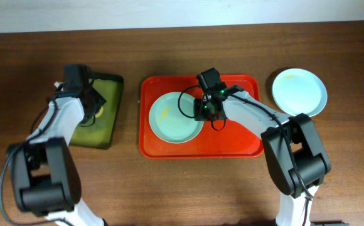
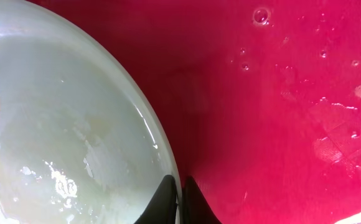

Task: Clean dirty plates on tray and stack at the side
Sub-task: 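Scrub the pale green plate with the sponge in the left gripper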

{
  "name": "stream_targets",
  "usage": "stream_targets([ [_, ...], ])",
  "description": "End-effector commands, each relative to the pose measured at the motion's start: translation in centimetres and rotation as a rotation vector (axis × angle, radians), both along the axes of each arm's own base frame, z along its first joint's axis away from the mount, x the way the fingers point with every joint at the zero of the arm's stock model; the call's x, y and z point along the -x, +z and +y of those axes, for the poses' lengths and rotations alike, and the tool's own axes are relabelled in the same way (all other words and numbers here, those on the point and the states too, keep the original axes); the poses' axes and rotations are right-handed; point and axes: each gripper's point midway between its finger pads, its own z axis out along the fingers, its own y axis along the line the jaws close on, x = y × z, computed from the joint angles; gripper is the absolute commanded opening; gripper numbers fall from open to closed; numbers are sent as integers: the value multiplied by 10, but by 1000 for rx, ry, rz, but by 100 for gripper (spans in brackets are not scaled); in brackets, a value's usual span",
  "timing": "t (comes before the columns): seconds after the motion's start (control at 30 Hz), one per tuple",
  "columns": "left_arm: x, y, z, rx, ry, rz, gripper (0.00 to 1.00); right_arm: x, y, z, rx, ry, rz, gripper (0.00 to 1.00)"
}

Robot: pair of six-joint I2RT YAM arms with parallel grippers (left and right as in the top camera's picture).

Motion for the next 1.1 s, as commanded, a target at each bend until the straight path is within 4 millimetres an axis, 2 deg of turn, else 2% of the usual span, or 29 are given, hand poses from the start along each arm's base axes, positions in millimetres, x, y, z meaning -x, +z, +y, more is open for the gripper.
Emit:
stream_targets([
  [0.0, 9, -45, -11, 71, -13, 100, 0, 19, -37, -21, 118, -25, 69, 4],
  [0.03, 12, -55, -11, 73, -12, 125, 0, 19, -37, -21, 118, -25, 69, 4],
  [0.07, 11, -54, -10, 72, -13, 123, 0, 19, -37, -21, 117, -25, 69, 4],
  [0.1, 5, -38, -10, 52, -60, 94, 0, 20, -37, -20, 114, -23, 71, 4],
  [0.13, -2, -10, -9, 24, -114, 52, 0, 22, -37, -17, 97, -16, 82, 4],
  [0.17, -3, 29, -10, 10, -125, -12, 0, 24, -38, -18, 99, -16, 90, 4],
  [0.2, -1, 67, -13, -1, -132, -83, 0, 24, -38, -17, 96, -15, 92, 4],
  [0.23, 3, 94, -22, 12, -156, -139, 0, 26, -37, -14, 80, -5, 99, 4],
  [0.27, 8, 122, -45, 54, -213, -203, 0, 30, -36, -2, 22, 69, 115, 4],
  [0.3, 12, 133, -74, 117, -291, -225, 0, 33, -32, 7, -25, 123, 124, 4],
  [0.33, 16, 130, -109, 170, -377, -212, 0, 35, -30, 12, -51, 138, 132, 4],
  [0.37, 25, 113, -146, 183, -466, -162, 0, 39, -29, 12, -45, 192, 136, 4],
  [0.4, 31, 96, -173, 189, -532, -112, 0, 42, -24, 10, -31, 238, 139, 4],
  [0.47, 39, 64, -212, 195, -622, -32, 0, 43, -12, -3, -16, 233, 184, 4],
  [0.5, 44, 44, -234, 196, -672, 8, 0, 49, -9, -10, -1, 334, 201, 4],
  [0.6, 63, 6, -264, 193, -749, 110, 0, 47, -9, -17, -6, 316, 208, 4],
  [0.67, 71, -7, -275, 191, -771, 145, 0, 43, -9, -23, -12, 264, 213, 4],
  [0.73, 71, -15, -283, 187, -787, 146, 0, 41, -9, -24, -14, 261, 208, 4],
  [0.77, 68, -25, -278, 144, -776, 155, 0, 41, -10, -23, -13, 263, 206, 4],
  [0.87, 65, -62, -241, -69, -733, 242, 0, 38, -10, -22, -16, 263, 195, 4],
  [0.9, 63, -67, -222, -180, -728, 267, 0, 38, -9, -22, -17, 263, 193, 4],
  [0.93, 59, -62, -198, -324, -686, 281, 0, 38, -10, -22, -16, 263, 193, 4],
  [0.97, 55, -47, -174, -471, -646, 293, 0, 37, -10, -21, -17, 263, 190, 4],
  [1.0, 54, -32, -162, -548, -627, 305, 0, 37, -10, -21, -17, 263, 190, 4],
  [1.07, 48, -7, -166, -532, -618, 252, 0, 36, -10, -21, -19, 258, 187, 4],
])
